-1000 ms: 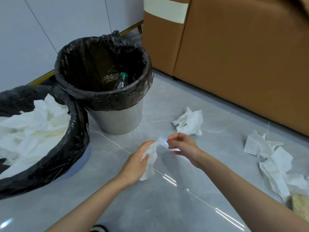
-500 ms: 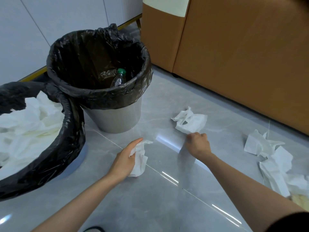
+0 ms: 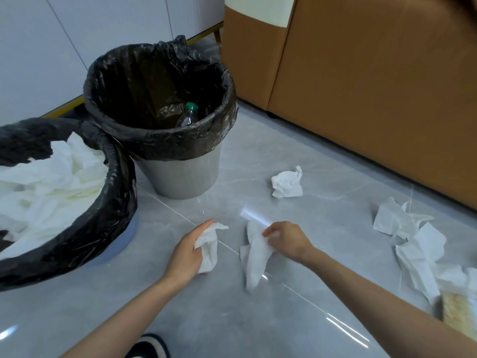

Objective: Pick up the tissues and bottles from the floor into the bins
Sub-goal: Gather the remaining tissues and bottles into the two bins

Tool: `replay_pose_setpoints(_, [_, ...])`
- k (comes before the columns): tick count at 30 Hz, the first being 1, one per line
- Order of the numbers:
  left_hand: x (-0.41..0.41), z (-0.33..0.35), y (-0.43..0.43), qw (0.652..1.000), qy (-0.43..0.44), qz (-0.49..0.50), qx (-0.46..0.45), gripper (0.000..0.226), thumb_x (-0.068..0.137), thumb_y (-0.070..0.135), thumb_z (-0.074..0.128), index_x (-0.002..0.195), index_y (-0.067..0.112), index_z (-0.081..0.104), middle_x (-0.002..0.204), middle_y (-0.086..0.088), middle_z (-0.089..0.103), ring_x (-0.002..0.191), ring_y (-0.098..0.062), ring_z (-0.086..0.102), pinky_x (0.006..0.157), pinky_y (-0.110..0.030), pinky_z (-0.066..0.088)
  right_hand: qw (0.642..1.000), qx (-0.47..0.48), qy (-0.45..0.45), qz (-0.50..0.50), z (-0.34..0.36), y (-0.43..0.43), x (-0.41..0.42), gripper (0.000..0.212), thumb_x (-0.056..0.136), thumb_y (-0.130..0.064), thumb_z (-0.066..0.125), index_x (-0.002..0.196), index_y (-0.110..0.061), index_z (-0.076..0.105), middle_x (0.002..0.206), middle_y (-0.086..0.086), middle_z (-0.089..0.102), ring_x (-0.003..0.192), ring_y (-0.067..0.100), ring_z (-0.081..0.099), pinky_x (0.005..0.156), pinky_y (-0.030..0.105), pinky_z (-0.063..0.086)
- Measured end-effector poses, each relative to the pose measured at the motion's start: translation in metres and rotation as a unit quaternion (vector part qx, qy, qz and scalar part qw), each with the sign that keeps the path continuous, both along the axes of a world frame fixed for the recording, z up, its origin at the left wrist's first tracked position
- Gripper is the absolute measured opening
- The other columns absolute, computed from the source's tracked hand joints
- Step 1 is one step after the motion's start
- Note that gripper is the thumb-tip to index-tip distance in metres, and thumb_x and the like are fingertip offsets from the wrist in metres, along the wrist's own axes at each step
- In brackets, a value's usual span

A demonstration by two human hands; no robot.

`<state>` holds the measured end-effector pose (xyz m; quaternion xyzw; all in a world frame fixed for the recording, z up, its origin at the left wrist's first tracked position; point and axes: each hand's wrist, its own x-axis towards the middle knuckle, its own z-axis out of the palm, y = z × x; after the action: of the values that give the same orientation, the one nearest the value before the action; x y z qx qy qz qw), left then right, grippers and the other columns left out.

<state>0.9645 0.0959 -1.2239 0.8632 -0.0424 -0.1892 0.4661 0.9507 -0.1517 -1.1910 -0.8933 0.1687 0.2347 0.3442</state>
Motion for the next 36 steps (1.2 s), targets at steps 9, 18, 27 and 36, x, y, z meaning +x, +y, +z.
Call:
replay_pose_setpoints(9, [0.001, 0.005, -0.004, 1.000, 0.003, 0.022, 0.006, 0.071, 0.078, -0.015, 0.041, 0.135, 0.026, 0.048, 0.113, -0.001, 0.061, 0.096, -0.012, 0.057, 0.070, 0.001, 0.037, 0.929, -0.151, -0.120, 0.315, -0.014, 0.047, -0.037, 0.046, 0.080, -0.030, 0.059, 0.122, -0.022, 0.044, 0.131, 0.002, 0.034, 0.109, 0.028, 0.040, 0.076, 0.035, 0.044])
replay_pose_setpoints(18, [0.002, 0.013, 0.005, 0.998, 0.030, 0.002, 0.055, 0.068, 0.080, -0.010, 0.047, 0.135, 0.030, 0.047, 0.105, -0.008, 0.051, 0.088, -0.021, 0.053, 0.067, -0.015, 0.040, 0.952, -0.125, -0.027, 0.278, -0.020, 0.045, -0.024, 0.019, 0.084, -0.016, 0.055, 0.103, -0.011, 0.057, 0.111, 0.008, 0.051, 0.102, 0.030, 0.053, 0.076, 0.031, 0.041])
replay_pose_setpoints(27, [0.004, 0.044, 0.002, 0.998, -0.032, 0.054, 0.004, 0.044, 0.083, -0.009, 0.053, 0.112, 0.020, 0.070, 0.103, 0.000, 0.055, 0.091, -0.007, 0.054, 0.068, 0.002, 0.036, 0.974, 0.135, -0.133, -0.122, 0.026, 0.053, 0.009, 0.013, 0.075, -0.004, 0.062, 0.070, -0.015, 0.060, 0.060, -0.006, 0.055, 0.053, 0.006, 0.048, 0.047, 0.009, 0.037])
replay_pose_setpoints(36, [0.004, 0.146, 0.026, 0.961, -0.224, 0.145, -0.067, 0.047, 0.081, -0.013, 0.048, 0.111, 0.019, 0.068, 0.106, 0.015, 0.057, 0.097, 0.018, 0.050, 0.082, 0.001, 0.035, 0.919, 0.257, -0.284, -0.089, 0.113, 0.126, 0.031, 0.022, 0.075, -0.001, 0.059, 0.063, -0.020, 0.060, 0.054, -0.016, 0.052, 0.056, 0.005, 0.045, 0.055, 0.020, 0.038])
